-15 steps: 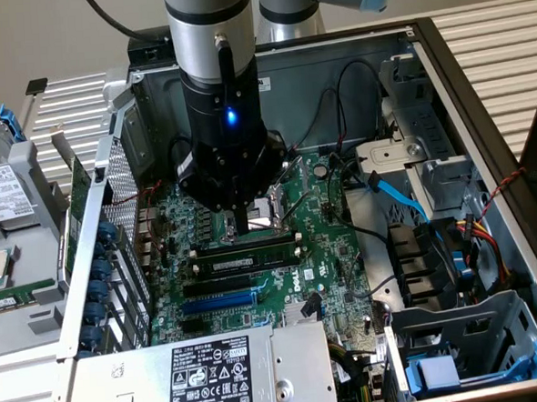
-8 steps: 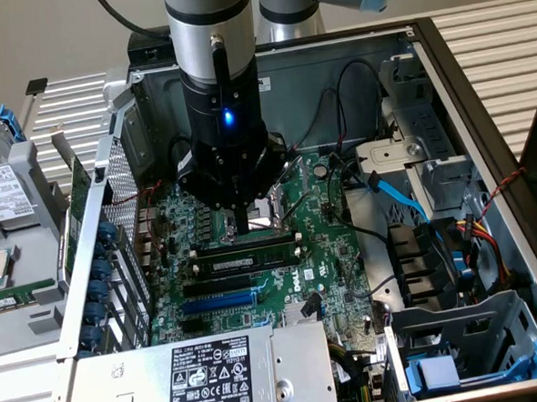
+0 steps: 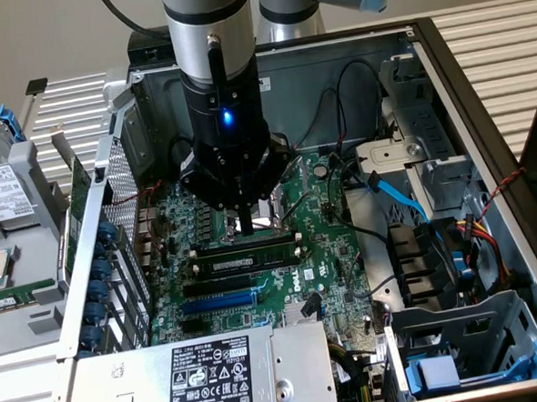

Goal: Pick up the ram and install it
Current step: 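Press down the ram until it locks into place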

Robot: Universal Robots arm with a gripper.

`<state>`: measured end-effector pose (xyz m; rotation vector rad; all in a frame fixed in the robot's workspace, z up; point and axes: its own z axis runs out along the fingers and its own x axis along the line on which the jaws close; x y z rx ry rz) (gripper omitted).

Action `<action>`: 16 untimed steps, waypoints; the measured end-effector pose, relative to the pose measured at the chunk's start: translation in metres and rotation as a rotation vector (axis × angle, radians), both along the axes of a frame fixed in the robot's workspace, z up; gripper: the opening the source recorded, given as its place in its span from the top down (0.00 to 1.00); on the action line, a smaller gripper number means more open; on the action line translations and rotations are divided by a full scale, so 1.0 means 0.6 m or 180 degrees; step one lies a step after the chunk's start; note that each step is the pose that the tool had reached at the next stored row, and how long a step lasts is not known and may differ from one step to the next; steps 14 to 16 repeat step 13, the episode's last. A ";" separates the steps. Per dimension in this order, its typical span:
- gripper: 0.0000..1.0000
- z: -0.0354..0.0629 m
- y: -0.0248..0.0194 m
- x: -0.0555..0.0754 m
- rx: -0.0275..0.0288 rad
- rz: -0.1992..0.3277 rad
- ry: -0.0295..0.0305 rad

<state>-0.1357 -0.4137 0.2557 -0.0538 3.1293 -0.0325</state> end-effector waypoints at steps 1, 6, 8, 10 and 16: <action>0.89 0.000 0.0000 0.000 -0.0014 -0.0002 -0.0004; 0.89 0.000 -0.0001 0.001 -0.0050 -0.0003 0.0002; 0.89 0.000 0.0000 0.001 -0.0050 -0.0003 0.0002; 0.89 0.000 -0.0001 0.002 -0.0050 -0.0003 0.0002; 0.89 0.000 0.0000 0.002 -0.0050 -0.0003 0.0002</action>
